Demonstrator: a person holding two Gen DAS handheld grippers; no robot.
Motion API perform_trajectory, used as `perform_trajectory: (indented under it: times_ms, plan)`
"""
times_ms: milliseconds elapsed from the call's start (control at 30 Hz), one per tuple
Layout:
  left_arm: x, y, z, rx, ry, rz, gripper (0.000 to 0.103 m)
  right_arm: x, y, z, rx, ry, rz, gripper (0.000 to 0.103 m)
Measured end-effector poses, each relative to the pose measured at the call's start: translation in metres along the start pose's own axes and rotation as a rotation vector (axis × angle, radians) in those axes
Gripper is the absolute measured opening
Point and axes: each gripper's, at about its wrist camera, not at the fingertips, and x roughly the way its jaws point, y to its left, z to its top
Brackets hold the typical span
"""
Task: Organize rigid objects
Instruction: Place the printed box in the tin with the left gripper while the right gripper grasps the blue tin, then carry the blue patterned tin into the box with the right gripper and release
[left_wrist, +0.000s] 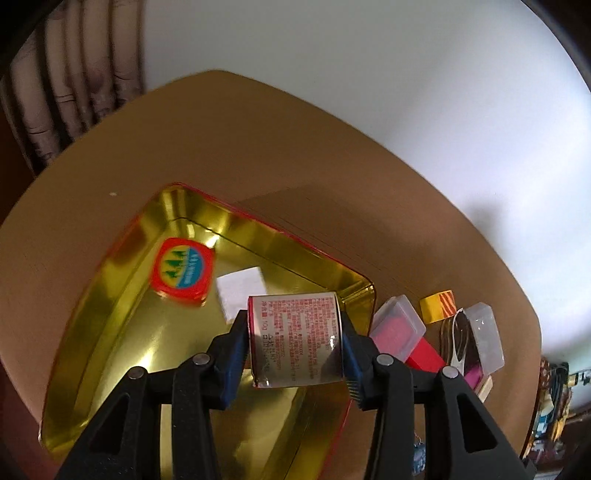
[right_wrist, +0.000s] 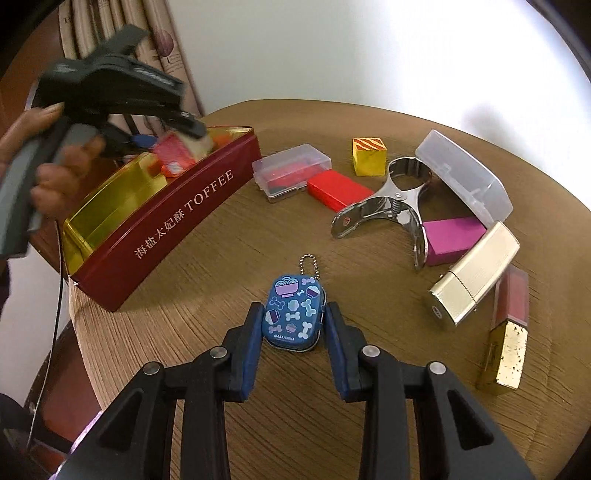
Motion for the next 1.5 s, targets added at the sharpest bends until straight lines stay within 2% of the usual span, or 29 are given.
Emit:
perform_trajectory:
  times_ms: [133,300,400,500,667,767,867,1067,1200,1300,1433,1500]
  plan:
    - [0.002,-0.003,0.005,0.003,-0.018,0.001,0.047,0.001,0.001,0.001,-0.003,0.002,0.006,0.03]
    - [-0.025,-0.004,-0.001,0.038,-0.111,0.092,0.048,0.001,0.001,0.002,-0.004,0.006,0.011,0.03]
    - [-0.063,0.013,-0.016,-0.021,-0.187,0.043,0.049,0.001,0.001,0.003,-0.003,0.011,0.012,0.03]
    - [-0.096,0.037,-0.039,-0.098,-0.227,-0.011,0.05,0.002,0.003,0.004,-0.009,0.017,0.006,0.03]
    - [-0.137,0.074,-0.088,-0.17,-0.256,-0.023,0.052,0.0,0.004,0.009,0.003,0.027,0.008,0.03]
    - [-0.151,0.09,-0.12,-0.155,-0.274,0.057,0.052,-0.009,0.006,0.016,0.003,0.014,0.013,0.03]
    - [-0.156,0.106,-0.145,-0.151,-0.26,0.097,0.052,-0.023,0.015,0.03,-0.004,-0.006,0.025,0.03]
    - [-0.158,0.125,-0.162,-0.154,-0.274,0.16,0.052,-0.046,0.068,0.083,-0.101,-0.054,0.107,0.03]
    - [-0.163,0.13,-0.165,-0.163,-0.328,0.193,0.052,-0.019,0.12,0.123,-0.183,-0.02,0.178,0.03]
    - [-0.158,0.134,-0.167,-0.153,-0.317,0.222,0.052,0.023,0.153,0.144,-0.222,0.052,0.213,0.03]
    - [-0.149,0.143,-0.167,-0.181,-0.267,0.16,0.052,0.078,0.182,0.157,-0.255,0.161,0.234,0.03]
    - [-0.146,0.146,-0.166,-0.188,-0.255,0.152,0.052,0.097,0.194,0.161,-0.292,0.19,0.212,0.03]
